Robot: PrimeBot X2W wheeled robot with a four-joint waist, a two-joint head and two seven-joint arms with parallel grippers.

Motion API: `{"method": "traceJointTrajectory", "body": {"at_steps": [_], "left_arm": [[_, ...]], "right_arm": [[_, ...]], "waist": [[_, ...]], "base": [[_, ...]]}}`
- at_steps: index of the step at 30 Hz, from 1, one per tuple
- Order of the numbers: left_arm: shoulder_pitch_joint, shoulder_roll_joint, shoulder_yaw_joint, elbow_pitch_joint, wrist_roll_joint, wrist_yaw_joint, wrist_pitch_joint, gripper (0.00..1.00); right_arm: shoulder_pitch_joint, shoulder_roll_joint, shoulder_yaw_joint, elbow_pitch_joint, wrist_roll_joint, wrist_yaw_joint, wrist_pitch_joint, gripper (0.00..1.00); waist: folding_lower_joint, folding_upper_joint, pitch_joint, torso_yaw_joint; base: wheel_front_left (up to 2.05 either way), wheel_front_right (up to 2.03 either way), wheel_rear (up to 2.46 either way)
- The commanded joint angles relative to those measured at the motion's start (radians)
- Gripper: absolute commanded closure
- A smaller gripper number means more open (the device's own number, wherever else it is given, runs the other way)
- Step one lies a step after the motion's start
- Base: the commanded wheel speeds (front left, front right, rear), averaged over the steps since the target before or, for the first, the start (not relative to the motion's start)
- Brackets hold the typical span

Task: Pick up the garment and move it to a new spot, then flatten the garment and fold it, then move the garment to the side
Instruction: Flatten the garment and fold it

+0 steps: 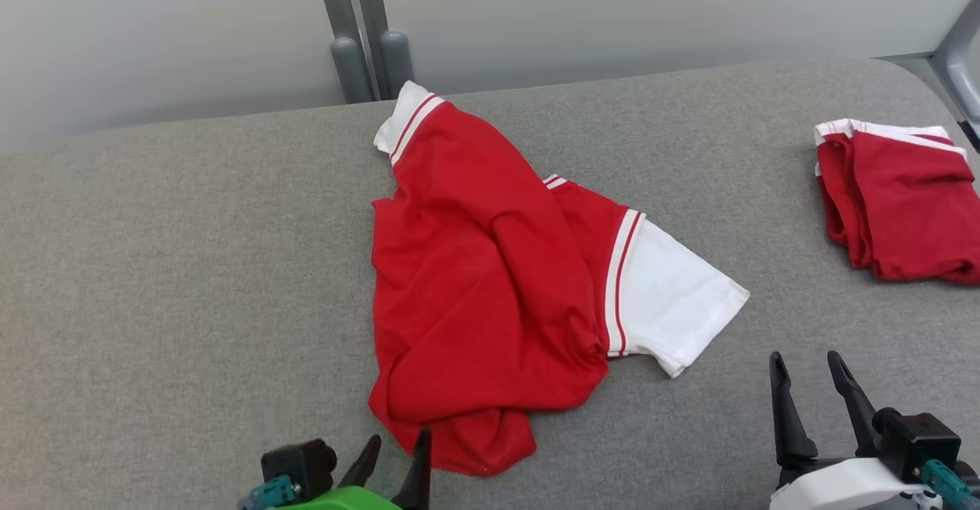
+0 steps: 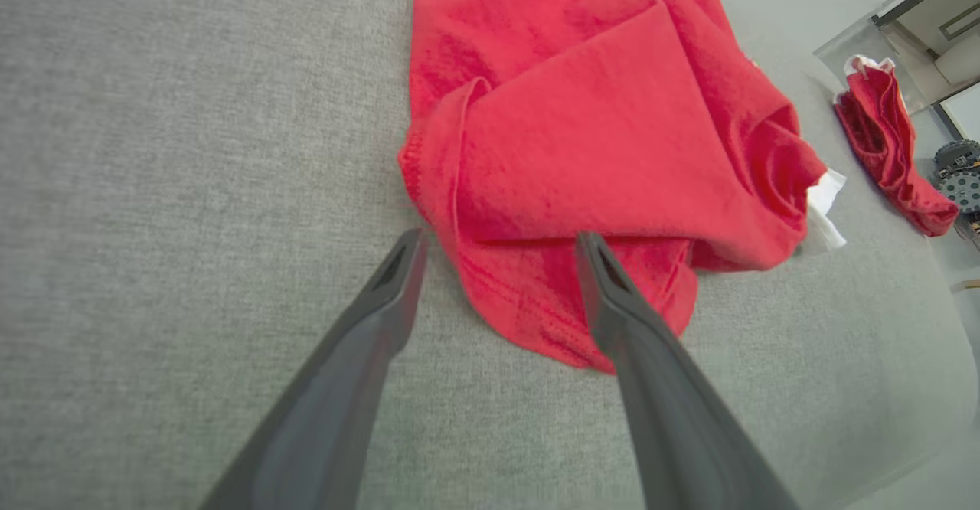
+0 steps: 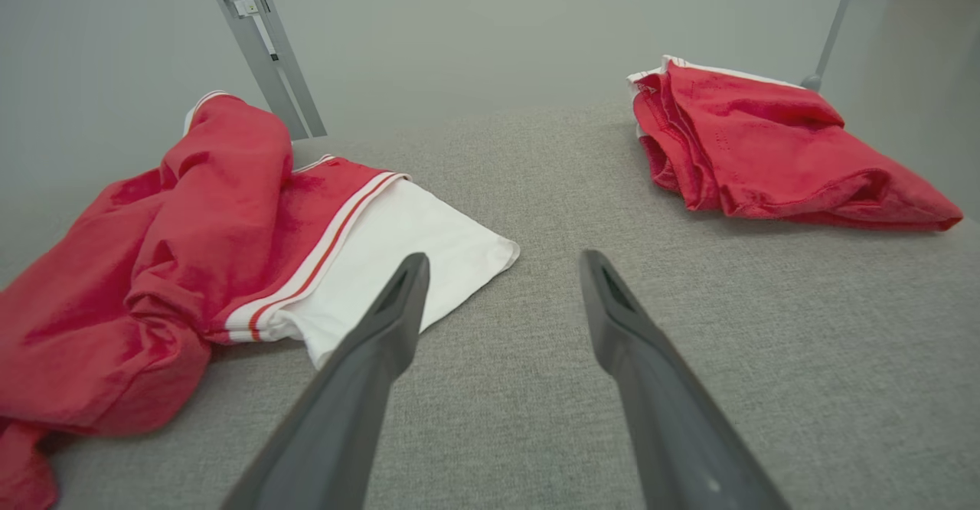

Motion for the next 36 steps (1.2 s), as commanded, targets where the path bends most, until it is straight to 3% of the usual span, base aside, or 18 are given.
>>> {"method": "traceJointTrajectory", "body": {"at_steps": [1,9,15,19,20,27,31,36], "left_arm": [[0.009,0.002,-0.006,-0.012,-0.008,0.002,0.016,0.00],[-0.026,-0.051,-0.068,0.064,-0.015,-0.018,0.076,0.00],[-0.044,-0.063,-0.040,0.141,-0.019,-0.004,0.046,0.00],[-0.069,-0.073,-0.017,0.166,-0.029,-0.022,0.020,0.00],[-0.077,-0.077,-0.011,0.173,-0.033,-0.030,0.013,1.00],[-0.087,-0.037,0.039,0.156,-0.058,-0.068,-0.009,1.00],[-0.065,0.048,0.102,0.028,-0.072,-0.060,-0.018,1.00],[-0.069,0.201,0.157,-0.207,-0.032,-0.014,0.032,1.00]], "right_arm": [[-0.006,-0.001,0.000,-0.001,-0.001,0.000,0.000,0.00],[-0.034,-0.008,0.013,0.005,0.000,0.000,0.000,0.00],[-0.035,-0.007,0.003,0.002,0.004,0.000,0.000,0.00],[-0.037,-0.005,-0.001,0.001,0.003,0.000,0.000,0.00],[-0.038,-0.003,0.000,0.002,0.001,0.000,0.000,0.00],[-0.023,0.000,-0.001,0.007,0.000,0.000,0.000,0.00],[-0.005,0.001,-0.009,0.006,-0.001,0.000,0.000,0.00],[0.010,0.001,-0.010,0.010,-0.004,0.000,0.000,0.00]], "waist": [[0.0000,0.0000,0.015,0.009],[0.0000,0.0000,0.037,-0.007],[0.0000,0.0000,0.054,-0.019],[0.0000,0.0000,0.061,-0.019],[0.0000,0.0000,0.060,-0.018],[0.0000,0.0000,0.037,-0.005],[0.0000,0.0000,0.022,0.017],[0.0000,0.0000,0.003,0.055]], "base": [[0.00,0.00,0.00],[0.00,0.00,0.00],[0.00,0.00,0.00],[0.00,0.00,0.00],[0.00,0.00,0.00],[0.00,0.00,0.00],[0.00,0.00,0.00],[0.00,0.00,0.00]]}}
